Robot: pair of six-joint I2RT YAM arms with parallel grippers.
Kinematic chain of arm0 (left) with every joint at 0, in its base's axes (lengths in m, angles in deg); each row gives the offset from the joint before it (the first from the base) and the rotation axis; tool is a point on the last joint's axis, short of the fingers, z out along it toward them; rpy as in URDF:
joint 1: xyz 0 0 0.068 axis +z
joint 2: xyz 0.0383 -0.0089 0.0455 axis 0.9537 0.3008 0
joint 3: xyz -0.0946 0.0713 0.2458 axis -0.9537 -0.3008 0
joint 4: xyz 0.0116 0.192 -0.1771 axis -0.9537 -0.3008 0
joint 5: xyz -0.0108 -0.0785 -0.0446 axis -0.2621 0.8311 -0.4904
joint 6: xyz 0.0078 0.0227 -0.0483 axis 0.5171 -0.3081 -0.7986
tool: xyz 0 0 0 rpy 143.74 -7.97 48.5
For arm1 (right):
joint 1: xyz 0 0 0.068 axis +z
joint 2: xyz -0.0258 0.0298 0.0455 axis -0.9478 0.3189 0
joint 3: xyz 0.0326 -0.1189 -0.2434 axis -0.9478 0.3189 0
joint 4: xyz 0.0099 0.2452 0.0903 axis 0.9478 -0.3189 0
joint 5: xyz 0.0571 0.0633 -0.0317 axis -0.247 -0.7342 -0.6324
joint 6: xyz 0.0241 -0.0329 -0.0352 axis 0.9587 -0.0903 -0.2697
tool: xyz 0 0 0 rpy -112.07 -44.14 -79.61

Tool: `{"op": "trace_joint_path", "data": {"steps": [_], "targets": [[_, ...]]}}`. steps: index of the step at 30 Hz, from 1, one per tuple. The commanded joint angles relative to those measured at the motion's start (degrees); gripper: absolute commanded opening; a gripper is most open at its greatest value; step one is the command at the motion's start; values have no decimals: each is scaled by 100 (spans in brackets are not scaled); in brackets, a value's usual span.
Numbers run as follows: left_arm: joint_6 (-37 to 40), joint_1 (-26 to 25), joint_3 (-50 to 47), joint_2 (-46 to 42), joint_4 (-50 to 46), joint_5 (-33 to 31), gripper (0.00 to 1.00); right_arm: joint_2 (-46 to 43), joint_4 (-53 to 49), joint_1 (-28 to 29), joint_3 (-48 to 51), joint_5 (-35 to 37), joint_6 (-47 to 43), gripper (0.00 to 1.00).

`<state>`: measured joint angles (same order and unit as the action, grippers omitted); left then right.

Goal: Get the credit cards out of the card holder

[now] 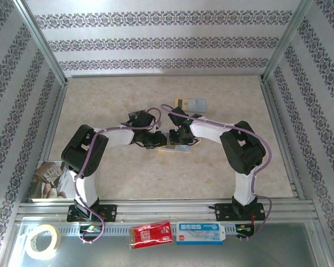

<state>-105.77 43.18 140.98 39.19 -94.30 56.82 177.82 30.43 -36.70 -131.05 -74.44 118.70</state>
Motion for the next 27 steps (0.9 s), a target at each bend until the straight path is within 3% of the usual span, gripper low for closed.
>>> {"op": "trace_joint_path", "data": {"steps": [1, 27], "targets": [[149, -65, 132, 168, -360, -335, 21, 133, -163, -61, 207, 95, 75, 30], [-84, -74, 170, -49, -105, 90, 17, -444, 676, -367, 759, -803, 415, 32]]}}
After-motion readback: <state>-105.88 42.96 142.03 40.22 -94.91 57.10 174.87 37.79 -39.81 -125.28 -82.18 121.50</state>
